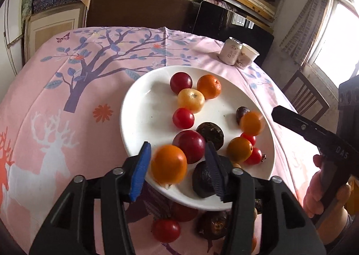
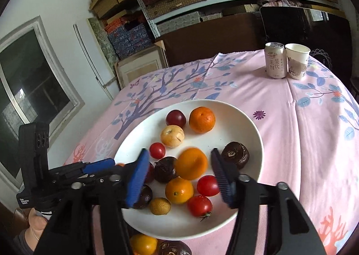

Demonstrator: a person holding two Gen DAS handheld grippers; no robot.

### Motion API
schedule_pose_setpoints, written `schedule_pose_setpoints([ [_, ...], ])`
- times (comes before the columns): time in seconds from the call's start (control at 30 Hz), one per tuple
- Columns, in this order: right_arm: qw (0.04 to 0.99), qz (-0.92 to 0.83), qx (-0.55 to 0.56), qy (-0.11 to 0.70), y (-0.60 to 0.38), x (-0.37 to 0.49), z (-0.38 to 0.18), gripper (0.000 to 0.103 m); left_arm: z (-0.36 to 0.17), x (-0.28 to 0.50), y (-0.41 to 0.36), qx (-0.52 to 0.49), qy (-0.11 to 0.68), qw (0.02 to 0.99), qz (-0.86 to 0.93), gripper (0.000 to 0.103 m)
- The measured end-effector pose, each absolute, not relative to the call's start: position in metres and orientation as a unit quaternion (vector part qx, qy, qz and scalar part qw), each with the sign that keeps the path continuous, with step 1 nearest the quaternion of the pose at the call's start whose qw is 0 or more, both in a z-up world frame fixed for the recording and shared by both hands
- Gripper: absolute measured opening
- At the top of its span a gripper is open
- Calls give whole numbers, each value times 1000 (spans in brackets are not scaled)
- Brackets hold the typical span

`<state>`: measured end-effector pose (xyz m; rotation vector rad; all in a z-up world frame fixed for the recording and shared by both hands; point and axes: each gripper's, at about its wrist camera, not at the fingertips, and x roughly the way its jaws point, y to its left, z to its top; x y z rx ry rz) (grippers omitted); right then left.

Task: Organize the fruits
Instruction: 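Set both oranges on the white plate and open both tools, then grasp a large orange with the left tool while the right tool grasps a dark brown fruit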

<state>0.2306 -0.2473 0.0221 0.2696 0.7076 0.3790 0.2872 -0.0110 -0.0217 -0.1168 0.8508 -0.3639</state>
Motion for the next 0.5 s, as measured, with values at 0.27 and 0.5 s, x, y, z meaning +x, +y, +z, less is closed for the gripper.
schedule_pose_setpoints([
  [0.27,916,199,138,321,-266,170,14,67,-14,213,-7,3,375,906,-194,68],
  [0.5,910,184,151,340,-292,137,-7,67,-41,145,-52,78,398,877,-257,68],
])
